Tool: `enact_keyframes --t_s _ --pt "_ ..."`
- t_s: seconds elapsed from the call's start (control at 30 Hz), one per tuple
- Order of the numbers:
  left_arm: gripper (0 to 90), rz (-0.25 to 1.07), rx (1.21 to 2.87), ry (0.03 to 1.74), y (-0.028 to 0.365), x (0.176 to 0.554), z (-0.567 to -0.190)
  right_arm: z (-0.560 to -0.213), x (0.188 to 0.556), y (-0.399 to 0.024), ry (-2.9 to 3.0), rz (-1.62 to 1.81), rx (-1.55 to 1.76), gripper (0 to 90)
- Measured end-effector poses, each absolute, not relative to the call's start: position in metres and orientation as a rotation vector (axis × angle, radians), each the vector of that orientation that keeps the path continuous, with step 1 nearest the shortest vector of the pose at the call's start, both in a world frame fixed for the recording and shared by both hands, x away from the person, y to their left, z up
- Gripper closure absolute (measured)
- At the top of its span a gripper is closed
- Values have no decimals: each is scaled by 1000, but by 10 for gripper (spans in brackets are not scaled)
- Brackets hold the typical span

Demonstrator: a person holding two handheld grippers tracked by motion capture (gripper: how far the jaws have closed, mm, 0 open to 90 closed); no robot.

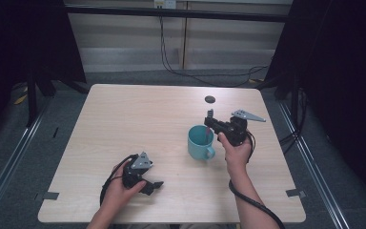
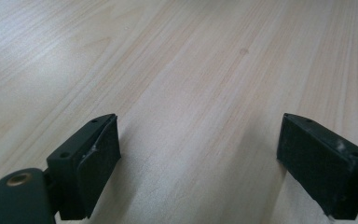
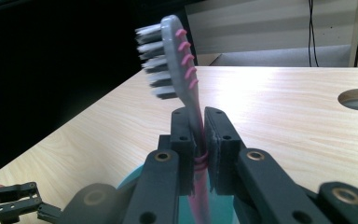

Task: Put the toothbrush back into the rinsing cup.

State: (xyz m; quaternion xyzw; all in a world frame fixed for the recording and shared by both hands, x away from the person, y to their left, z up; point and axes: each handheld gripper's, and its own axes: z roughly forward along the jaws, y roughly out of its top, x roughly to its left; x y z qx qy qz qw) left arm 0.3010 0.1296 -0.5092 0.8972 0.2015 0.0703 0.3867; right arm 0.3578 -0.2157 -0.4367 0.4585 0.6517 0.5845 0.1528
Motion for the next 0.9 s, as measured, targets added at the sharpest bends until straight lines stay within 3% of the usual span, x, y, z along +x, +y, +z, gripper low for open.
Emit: enact_keyframes --t_s 0.33,0.63,0.9 --pt "128 178 2279 517 129 301 -509 -439 355 -222 1853 1644 1333 749" --pt "128 179 2282 515 130 301 -509 -433 351 -225 1862 1589 1324 483" --pt "128 182 2284 517 130 301 -509 -424 342 -232 1883 1537 1298 325"
